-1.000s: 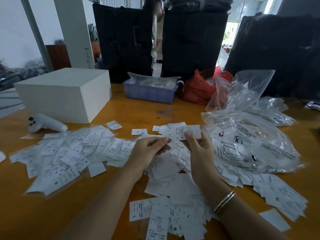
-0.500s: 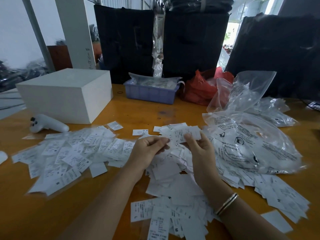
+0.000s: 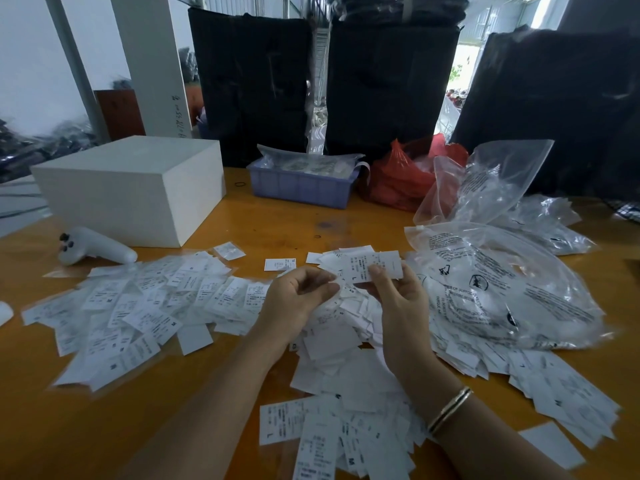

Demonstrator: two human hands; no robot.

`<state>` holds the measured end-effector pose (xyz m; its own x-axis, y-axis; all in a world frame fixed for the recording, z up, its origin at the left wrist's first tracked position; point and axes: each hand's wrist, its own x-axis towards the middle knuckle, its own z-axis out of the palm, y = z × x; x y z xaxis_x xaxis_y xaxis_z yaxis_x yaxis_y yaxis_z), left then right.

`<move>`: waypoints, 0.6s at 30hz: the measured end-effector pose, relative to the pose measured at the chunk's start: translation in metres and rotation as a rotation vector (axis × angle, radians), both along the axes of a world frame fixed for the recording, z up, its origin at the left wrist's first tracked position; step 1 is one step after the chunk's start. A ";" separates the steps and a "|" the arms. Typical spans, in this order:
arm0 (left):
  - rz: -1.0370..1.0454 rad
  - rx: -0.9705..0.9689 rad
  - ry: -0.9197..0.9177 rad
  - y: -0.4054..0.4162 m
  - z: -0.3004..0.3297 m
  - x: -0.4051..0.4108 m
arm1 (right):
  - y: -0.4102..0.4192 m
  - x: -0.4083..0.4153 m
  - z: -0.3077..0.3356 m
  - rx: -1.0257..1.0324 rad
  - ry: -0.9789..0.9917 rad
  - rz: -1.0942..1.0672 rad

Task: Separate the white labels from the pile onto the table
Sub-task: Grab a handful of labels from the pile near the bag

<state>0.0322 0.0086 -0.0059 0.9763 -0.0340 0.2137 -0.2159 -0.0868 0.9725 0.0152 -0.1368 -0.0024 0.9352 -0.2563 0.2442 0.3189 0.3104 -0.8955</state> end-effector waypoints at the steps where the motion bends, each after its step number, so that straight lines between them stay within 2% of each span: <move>1: 0.010 0.026 -0.030 0.000 0.000 0.000 | 0.000 0.000 0.000 0.009 -0.001 -0.009; 7: 0.005 0.109 -0.120 -0.003 -0.001 -0.003 | 0.003 0.003 -0.002 -0.083 -0.011 -0.026; 18: 0.046 -0.015 -0.078 0.000 0.004 -0.004 | 0.003 -0.003 -0.005 -0.280 -0.040 0.058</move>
